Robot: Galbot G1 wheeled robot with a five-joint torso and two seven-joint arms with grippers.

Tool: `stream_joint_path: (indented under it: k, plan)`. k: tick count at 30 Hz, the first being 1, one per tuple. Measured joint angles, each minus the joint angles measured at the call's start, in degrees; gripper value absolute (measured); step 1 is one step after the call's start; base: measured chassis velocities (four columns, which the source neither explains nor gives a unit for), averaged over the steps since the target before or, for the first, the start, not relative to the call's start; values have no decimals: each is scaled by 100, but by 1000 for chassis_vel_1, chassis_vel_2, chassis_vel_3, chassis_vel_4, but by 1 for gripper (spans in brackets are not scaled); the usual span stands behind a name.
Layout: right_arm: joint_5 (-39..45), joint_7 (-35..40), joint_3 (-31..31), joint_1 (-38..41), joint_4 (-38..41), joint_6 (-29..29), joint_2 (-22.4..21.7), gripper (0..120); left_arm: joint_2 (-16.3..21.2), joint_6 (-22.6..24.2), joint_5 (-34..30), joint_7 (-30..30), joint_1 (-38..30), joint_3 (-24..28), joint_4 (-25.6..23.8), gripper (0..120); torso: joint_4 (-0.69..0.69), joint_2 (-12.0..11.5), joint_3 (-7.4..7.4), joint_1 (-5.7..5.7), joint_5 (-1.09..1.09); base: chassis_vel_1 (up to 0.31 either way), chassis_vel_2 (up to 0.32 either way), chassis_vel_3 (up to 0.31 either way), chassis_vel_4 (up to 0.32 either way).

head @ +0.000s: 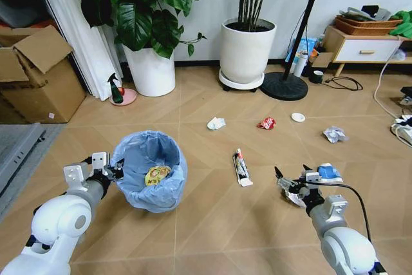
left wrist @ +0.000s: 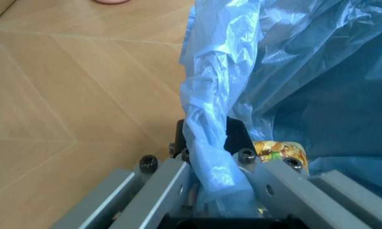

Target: Pick up the trash bin and place the garbage on the floor into it.

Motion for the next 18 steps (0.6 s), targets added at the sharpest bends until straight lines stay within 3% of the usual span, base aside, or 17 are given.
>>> stream_joint_path:
  k: [12, 18]
  plan:
    - [5, 3, -42, 21, -32, 6, 16, 100, -11, 0, 0, -9, -16, 25, -5, 0, 0, 0, 0, 1, -3, -132, 135, 129, -132]
    - [16, 18, -65, 9, -33, -31, 72, 100, -31, -1, 9, -10, 62, 18, -58, 0, 0, 0, -1, 0, -2, -11, 12, 15, -8]
